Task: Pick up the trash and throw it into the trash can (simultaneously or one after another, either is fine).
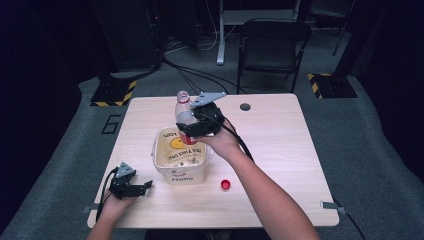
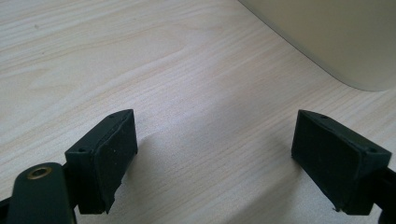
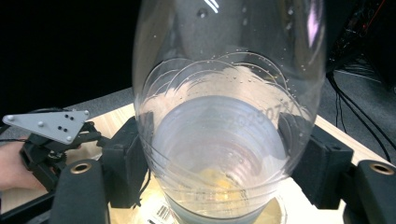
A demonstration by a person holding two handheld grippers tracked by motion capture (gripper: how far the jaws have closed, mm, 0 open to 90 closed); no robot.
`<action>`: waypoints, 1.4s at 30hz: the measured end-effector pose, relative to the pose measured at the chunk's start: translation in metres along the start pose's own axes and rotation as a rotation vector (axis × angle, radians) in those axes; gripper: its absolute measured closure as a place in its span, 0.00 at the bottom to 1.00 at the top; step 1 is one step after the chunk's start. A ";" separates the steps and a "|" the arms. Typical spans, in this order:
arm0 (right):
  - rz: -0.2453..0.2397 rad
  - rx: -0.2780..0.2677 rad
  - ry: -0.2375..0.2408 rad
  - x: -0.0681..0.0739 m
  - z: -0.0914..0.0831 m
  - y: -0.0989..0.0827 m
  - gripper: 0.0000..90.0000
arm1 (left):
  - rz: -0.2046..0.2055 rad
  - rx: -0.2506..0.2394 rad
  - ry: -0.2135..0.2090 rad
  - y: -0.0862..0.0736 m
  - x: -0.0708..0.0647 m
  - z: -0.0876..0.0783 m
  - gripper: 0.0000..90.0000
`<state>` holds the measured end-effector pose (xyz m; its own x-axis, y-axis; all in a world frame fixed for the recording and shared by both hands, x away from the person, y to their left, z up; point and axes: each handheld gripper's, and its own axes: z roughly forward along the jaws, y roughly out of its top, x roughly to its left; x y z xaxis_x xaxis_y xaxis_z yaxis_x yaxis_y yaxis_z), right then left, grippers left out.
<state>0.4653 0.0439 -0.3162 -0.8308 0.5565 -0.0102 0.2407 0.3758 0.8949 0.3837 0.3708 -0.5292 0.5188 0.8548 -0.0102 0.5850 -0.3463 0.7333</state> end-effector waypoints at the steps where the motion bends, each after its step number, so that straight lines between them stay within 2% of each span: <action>1: -0.001 0.003 0.000 0.000 0.002 -0.002 0.31 | -0.001 0.000 0.000 0.000 0.000 0.000 0.15; 15: 0.012 0.038 -0.015 -0.003 0.021 -0.021 0.31 | 0.002 0.001 -0.002 0.000 0.000 0.000 0.15; 20: 0.002 0.039 -0.017 -0.004 0.025 -0.025 0.31 | 0.001 0.000 -0.002 0.000 0.000 0.000 0.15; 31: 0.016 0.047 -0.042 -0.007 0.034 -0.039 0.31 | 0.001 -0.001 -0.002 0.000 0.000 0.000 0.15; 42: 0.001 0.071 -0.057 -0.008 0.044 -0.051 0.31 | 0.002 -0.001 -0.004 0.000 0.000 0.000 0.15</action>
<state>0.4820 0.0527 -0.3810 -0.8011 0.5975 -0.0361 0.2782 0.4251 0.8613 0.3835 0.3706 -0.5293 0.5228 0.8524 -0.0117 0.5833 -0.3477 0.7341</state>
